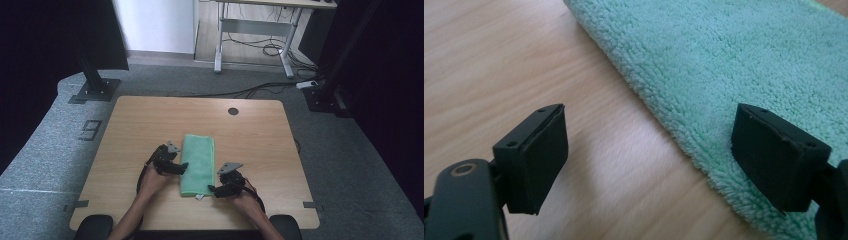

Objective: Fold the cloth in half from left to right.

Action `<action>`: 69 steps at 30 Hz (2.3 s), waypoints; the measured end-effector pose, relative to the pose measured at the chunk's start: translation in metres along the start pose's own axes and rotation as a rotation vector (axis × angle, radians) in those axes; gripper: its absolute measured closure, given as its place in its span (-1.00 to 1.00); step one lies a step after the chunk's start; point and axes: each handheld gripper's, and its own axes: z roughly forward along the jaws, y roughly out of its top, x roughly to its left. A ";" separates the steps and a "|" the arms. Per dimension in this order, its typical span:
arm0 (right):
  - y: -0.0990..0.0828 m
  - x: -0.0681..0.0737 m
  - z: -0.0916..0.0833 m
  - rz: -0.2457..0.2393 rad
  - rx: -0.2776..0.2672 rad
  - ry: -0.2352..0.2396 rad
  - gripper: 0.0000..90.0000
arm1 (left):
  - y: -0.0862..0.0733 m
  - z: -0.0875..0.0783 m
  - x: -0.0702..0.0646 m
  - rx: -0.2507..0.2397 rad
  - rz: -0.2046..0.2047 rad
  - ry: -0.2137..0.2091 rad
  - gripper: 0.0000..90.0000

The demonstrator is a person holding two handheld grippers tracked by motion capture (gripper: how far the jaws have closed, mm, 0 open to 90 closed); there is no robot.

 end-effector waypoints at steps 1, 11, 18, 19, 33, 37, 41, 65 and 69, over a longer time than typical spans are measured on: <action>0.001 0.003 0.002 -0.007 -0.002 0.005 -0.38 | -0.002 -0.001 0.001 -0.002 -0.011 -0.004 -0.65; 0.001 0.012 0.005 0.003 -0.020 0.026 -0.40 | -0.013 -0.010 0.015 -0.057 -0.089 -0.050 -0.64; -0.001 0.014 0.002 -0.005 -0.015 0.029 -0.39 | -0.013 -0.007 0.013 -0.046 -0.091 -0.032 -0.68; -0.001 0.014 0.002 -0.007 -0.017 0.030 -0.39 | -0.013 -0.007 0.013 -0.049 -0.090 -0.032 -0.67; 0.000 0.005 -0.001 0.016 -0.003 0.068 -0.44 | -0.014 -0.005 0.009 -0.034 -0.075 -0.013 -0.65; 0.004 -0.008 -0.006 0.026 -0.027 0.041 -0.46 | -0.014 -0.005 0.008 -0.033 -0.078 -0.007 -0.63; 0.009 -0.022 -0.008 0.057 -0.043 0.015 -0.46 | -0.014 -0.005 0.007 -0.033 -0.079 -0.007 -0.63; 0.061 -0.068 0.022 0.070 -0.049 -0.028 -0.54 | -0.016 -0.008 0.003 -0.034 -0.096 0.009 -0.60; 0.064 -0.073 0.028 0.079 -0.035 -0.030 -0.55 | -0.016 -0.008 0.003 -0.034 -0.096 0.009 -0.61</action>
